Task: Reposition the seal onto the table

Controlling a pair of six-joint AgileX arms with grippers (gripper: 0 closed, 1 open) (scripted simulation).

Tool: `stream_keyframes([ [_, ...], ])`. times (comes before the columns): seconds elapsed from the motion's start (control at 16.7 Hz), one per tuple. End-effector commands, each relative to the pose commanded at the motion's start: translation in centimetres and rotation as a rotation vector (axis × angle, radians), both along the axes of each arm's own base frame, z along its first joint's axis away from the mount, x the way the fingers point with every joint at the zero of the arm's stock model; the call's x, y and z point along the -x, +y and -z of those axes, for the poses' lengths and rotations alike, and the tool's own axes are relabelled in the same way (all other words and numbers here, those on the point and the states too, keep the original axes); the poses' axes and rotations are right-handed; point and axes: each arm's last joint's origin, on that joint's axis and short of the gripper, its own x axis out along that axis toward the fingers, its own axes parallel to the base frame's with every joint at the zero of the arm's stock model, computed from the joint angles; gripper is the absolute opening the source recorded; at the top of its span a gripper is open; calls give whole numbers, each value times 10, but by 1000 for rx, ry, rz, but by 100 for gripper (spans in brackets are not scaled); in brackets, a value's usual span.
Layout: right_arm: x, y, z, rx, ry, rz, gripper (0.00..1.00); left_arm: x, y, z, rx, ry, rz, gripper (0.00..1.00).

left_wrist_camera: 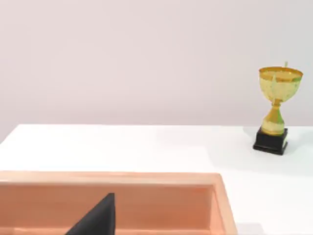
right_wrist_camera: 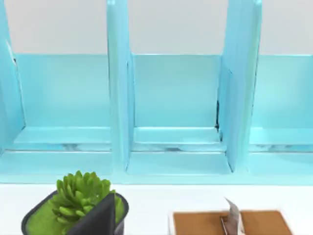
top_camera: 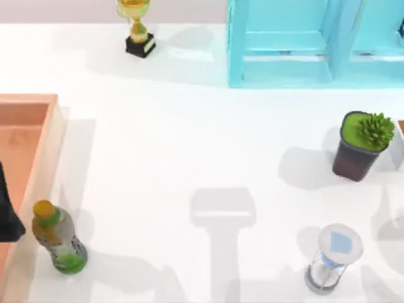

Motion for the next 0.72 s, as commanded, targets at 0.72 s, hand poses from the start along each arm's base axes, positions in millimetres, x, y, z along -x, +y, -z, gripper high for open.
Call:
stream_keyframes([
  [0.72,0,0,0,0,0,0,100,-33,17,-65,-98,560,-76,100],
])
